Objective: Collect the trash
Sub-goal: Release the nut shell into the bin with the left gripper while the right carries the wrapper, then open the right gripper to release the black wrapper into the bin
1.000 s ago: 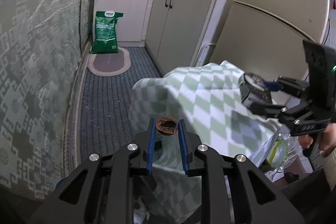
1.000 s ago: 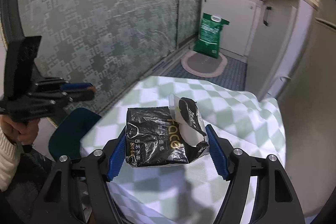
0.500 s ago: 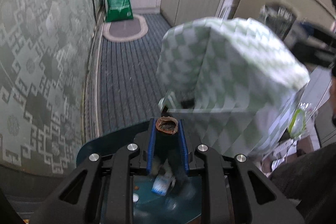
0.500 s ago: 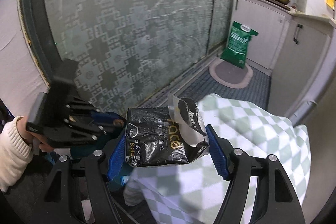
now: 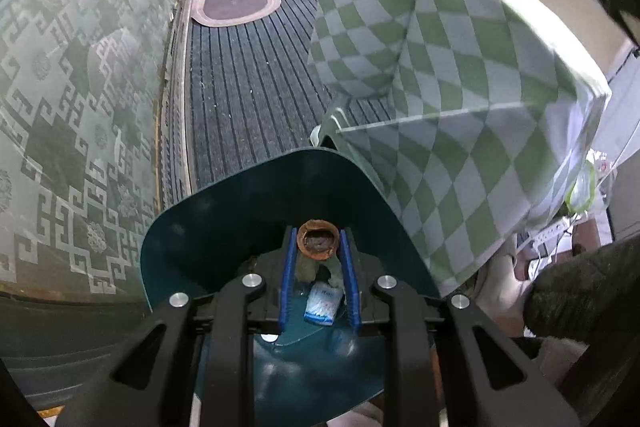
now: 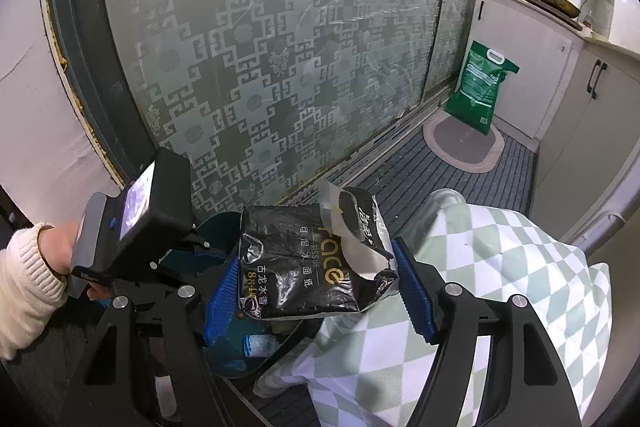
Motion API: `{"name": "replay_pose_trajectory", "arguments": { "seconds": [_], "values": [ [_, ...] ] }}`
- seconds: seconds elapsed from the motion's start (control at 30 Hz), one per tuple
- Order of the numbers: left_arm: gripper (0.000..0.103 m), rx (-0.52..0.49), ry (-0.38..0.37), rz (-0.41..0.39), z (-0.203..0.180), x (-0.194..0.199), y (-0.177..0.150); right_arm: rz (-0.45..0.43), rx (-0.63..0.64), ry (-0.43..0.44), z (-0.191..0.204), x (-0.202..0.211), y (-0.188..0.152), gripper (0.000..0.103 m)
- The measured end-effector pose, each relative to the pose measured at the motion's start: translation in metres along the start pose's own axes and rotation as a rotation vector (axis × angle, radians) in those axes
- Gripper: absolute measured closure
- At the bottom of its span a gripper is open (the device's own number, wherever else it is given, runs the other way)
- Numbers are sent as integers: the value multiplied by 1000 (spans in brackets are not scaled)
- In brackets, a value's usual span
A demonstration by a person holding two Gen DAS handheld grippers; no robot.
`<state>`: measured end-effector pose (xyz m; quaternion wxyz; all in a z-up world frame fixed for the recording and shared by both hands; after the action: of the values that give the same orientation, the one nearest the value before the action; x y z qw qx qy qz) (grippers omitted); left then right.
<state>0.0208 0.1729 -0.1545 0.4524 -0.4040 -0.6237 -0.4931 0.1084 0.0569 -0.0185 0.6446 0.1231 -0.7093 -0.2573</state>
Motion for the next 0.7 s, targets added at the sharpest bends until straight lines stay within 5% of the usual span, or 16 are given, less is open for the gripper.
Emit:
{"name": "replay_pose_trajectory", "arguments": {
  "seconds": [0.3,0.7],
  "values": [
    [77,33,34,-7,13,0,-3,44,24,10,12,-16,3,31],
    [79,225,41,-217,50,49,9,148,98,50,46,-50,-9,32]
  ]
}}
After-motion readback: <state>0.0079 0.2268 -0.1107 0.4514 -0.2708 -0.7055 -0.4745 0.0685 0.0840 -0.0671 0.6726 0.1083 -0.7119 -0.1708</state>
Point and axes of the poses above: each gripper's, at about its wrist camera, not at the fingertips, and x roughly against the way its jaws point, z to its left, y to its top, the point moved 5 cm from there along -x, roughly the way its jaws point, and after that the axes turned 10 degrees about z, right-handed, at the moved point
